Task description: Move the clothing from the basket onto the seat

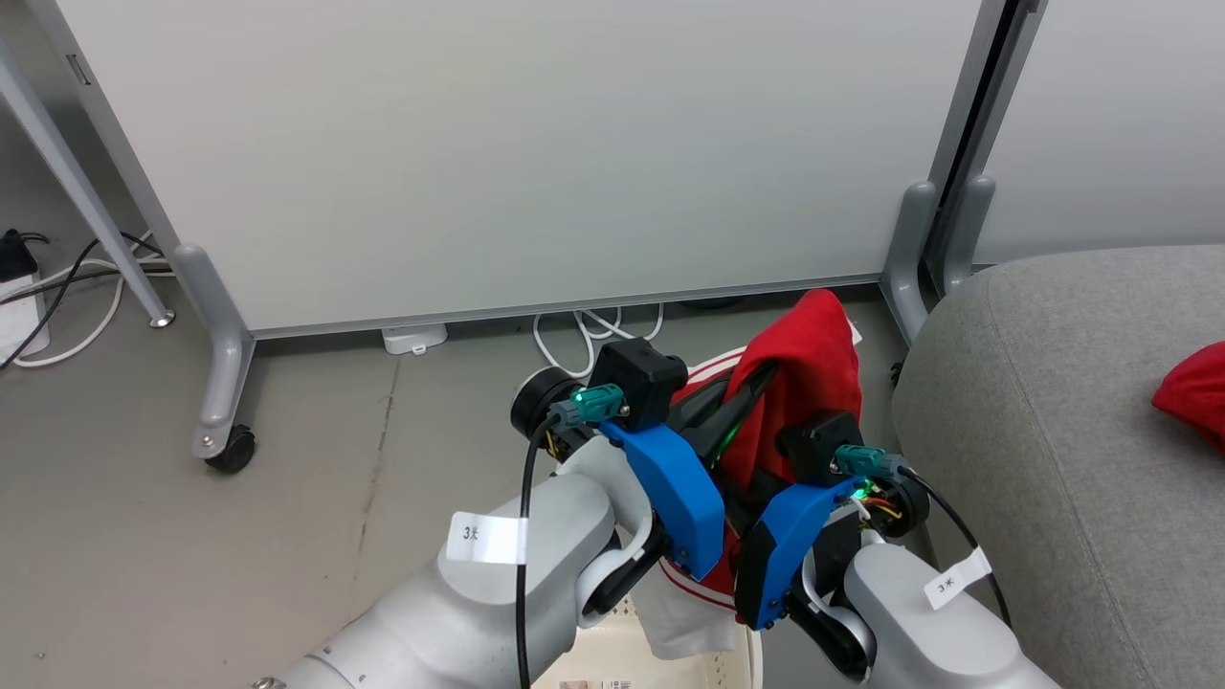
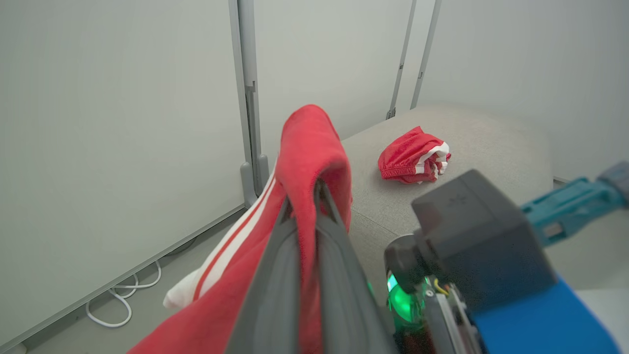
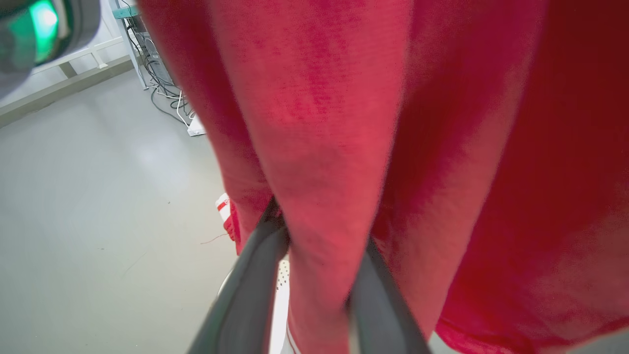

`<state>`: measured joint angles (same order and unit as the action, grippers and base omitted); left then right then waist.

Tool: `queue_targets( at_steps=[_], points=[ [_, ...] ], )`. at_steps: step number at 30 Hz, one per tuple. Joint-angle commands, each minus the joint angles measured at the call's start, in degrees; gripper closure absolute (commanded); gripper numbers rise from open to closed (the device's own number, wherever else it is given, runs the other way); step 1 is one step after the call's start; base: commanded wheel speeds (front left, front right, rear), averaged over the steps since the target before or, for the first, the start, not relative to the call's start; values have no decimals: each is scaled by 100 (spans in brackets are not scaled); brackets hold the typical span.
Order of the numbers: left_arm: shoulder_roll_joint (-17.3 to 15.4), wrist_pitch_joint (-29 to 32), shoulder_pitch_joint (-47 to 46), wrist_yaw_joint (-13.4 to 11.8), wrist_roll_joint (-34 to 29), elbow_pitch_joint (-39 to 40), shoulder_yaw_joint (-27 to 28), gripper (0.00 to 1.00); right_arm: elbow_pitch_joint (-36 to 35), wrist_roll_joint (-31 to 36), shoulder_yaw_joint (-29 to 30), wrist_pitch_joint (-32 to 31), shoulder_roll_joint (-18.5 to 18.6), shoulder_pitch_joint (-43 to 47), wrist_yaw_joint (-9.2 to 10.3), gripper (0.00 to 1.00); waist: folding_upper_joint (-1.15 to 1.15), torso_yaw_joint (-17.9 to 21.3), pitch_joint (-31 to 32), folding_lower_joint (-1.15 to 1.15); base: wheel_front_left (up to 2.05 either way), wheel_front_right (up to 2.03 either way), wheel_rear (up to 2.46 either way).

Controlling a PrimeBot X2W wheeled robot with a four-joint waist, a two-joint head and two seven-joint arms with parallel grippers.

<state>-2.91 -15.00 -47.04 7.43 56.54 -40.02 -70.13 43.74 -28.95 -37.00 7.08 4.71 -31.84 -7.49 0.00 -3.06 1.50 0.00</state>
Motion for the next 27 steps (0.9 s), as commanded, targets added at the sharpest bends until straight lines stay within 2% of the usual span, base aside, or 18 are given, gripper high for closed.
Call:
queue_targets(
  at_steps=[1, 27],
  points=[
    [3, -27, -23, 10, 38, 1, -10, 100, 52, -54, -45, 42, 20, -95, -1, 100, 0, 6, 6, 0, 0, 0, 0],
    [2, -27, 25, 10, -26, -163, 102, 100, 500, -678, -595, 432, 150, -337, -1, 100, 0, 131, 7, 0, 0, 0, 0]
  ],
)
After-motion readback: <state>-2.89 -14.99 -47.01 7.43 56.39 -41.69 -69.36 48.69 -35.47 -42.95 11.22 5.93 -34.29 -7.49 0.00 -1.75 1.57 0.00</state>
